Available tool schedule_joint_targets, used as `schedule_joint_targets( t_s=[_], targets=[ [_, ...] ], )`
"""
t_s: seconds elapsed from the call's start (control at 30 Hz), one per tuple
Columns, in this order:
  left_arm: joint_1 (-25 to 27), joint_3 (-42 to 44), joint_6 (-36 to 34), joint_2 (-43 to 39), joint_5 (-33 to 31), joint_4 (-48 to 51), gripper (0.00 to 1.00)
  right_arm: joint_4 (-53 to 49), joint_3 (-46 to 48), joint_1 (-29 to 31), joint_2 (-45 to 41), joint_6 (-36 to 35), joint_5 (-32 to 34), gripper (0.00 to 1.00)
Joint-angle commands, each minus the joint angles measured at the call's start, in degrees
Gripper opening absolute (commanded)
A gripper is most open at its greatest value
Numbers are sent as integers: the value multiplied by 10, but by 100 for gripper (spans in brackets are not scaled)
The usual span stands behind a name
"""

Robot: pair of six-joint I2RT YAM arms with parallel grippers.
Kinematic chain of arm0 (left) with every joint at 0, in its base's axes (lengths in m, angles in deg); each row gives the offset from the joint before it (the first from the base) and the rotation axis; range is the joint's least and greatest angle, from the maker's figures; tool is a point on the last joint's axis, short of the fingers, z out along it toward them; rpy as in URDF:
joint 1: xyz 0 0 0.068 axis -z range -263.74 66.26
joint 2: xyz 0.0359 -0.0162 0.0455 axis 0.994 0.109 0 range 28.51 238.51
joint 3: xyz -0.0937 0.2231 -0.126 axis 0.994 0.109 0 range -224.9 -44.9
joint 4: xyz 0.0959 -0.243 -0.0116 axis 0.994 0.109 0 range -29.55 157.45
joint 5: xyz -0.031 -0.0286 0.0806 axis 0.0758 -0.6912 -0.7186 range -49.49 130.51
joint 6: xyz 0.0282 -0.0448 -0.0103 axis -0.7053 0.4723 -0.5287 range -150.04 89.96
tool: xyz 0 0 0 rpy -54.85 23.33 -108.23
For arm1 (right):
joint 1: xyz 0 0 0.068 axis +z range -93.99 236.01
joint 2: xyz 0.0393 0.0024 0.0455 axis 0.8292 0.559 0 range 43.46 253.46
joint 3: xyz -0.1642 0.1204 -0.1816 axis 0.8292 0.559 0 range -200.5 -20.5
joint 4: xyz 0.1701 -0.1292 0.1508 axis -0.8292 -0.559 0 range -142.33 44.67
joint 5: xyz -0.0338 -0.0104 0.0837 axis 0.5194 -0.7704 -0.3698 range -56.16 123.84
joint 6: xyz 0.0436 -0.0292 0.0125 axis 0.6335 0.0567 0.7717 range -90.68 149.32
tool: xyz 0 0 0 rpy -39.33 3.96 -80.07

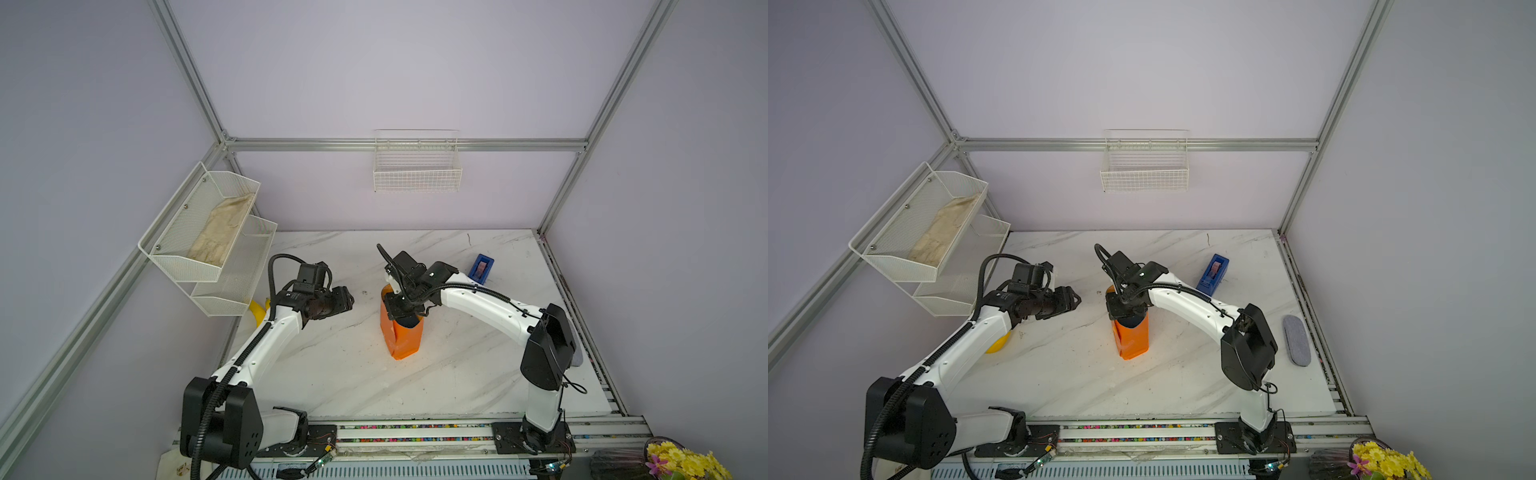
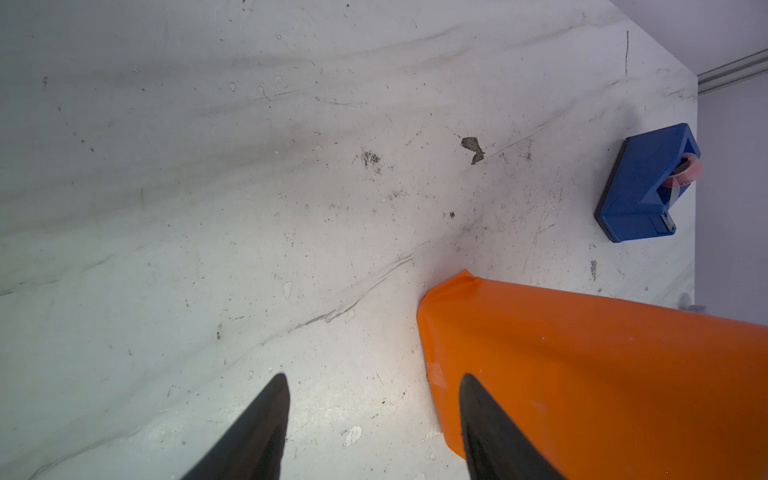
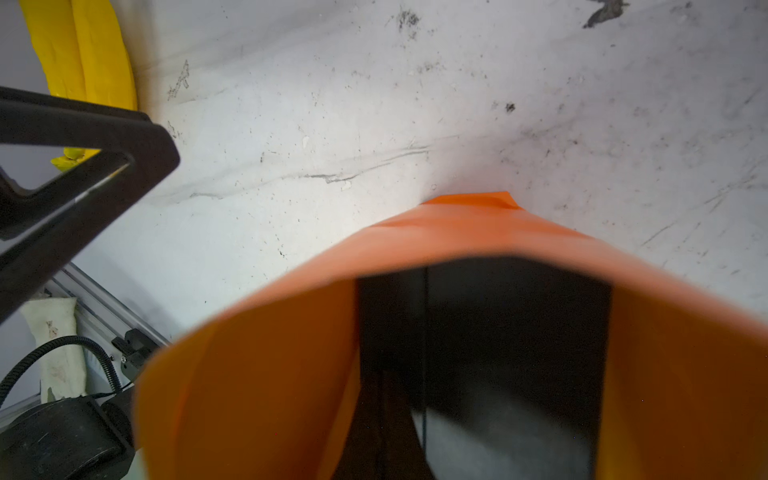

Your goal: Wrap the gift box in paper

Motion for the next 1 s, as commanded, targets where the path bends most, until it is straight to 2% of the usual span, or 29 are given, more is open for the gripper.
schedule_joint_targets(
  t_s=[0.0,0.17,0.33,0.57,0.8,0.97],
  targets=[
    [-5,-4,-8,-3,4,-15,64,-12,46,7,23,12,22,0],
    [-6,-5,-8,-2,10,-16,64,-14,53,9,36,11,28,0],
    [-6,-20,-15,11,31,-27,63,-35,13,9,30,5,34,0],
    [-6,-85,-44,102,110,-39,55,-57,-68,5,-20,37,69,0],
    [-6,-121,-49,160,143,-44,52,-91,-63,-10,-2,32,138,0],
    [-6,-134,-52,183,176,-45,50,-82,-48,-10,28,16,136,0]
  ],
)
